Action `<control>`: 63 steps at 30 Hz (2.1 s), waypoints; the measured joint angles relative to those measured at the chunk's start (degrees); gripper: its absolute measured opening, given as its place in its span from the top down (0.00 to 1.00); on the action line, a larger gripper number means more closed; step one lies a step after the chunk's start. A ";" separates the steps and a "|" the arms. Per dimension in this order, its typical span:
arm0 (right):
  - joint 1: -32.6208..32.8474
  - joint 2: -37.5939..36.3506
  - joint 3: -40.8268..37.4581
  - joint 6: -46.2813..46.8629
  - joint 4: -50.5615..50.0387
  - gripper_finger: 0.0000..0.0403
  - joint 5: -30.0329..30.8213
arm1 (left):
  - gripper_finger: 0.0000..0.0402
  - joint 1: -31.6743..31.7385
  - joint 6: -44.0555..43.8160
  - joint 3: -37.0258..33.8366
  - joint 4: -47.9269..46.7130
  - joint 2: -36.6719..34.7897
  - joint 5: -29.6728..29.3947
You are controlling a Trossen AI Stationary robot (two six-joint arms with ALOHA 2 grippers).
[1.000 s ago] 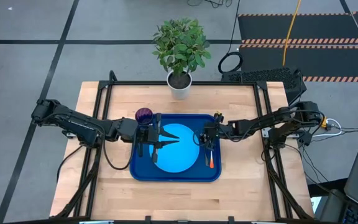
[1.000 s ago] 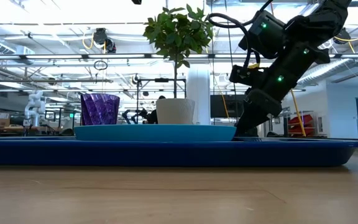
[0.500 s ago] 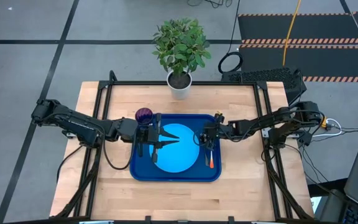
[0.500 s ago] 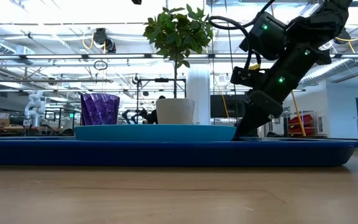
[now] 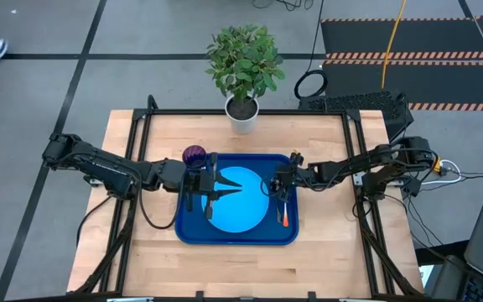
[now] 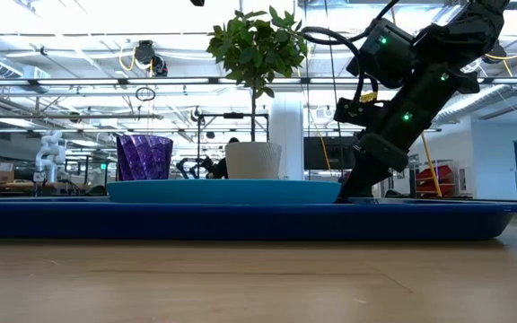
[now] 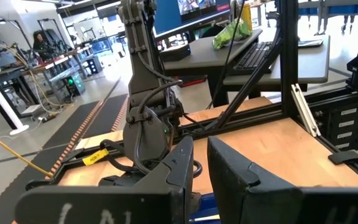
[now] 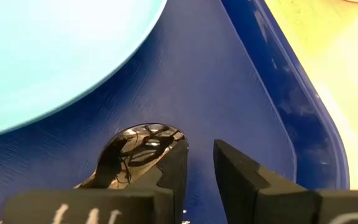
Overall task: Pick and place plate/cup/fork/spoon on tray
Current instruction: Put the black spoon on the blue tray to the right of the light blue plate
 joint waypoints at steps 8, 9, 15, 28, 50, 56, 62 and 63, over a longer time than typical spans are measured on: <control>0.00 0.00 0.00 0.48 0.04 0.82 -0.04 | 0.87 0.01 0.00 0.00 0.00 0.00 0.00; 0.00 0.00 0.00 0.69 0.04 0.82 -0.04 | 0.87 0.01 0.02 0.00 0.00 0.00 0.00; -0.22 0.00 0.00 2.14 0.04 0.82 -2.80 | 0.87 0.00 0.02 0.00 -0.01 0.00 0.00; -0.24 0.00 0.00 2.39 0.08 0.82 -2.82 | 0.87 0.01 0.02 0.00 0.00 0.00 0.00; -3.89 -2.36 0.04 -6.01 5.96 0.82 -3.44 | 0.87 0.01 0.11 0.03 0.08 -0.02 0.00; -4.94 -2.34 0.04 -4.70 1.83 0.82 -7.45 | 0.87 -0.03 -0.24 0.04 -0.09 -0.02 0.00; -7.52 -2.34 0.04 -6.73 1.43 0.82 -13.73 | 0.87 -0.07 -0.31 0.04 -0.02 -0.02 0.01; -8.04 -2.34 0.04 -7.09 1.41 0.82 -15.49 | 0.87 -0.10 -0.29 0.04 0.04 -0.02 0.02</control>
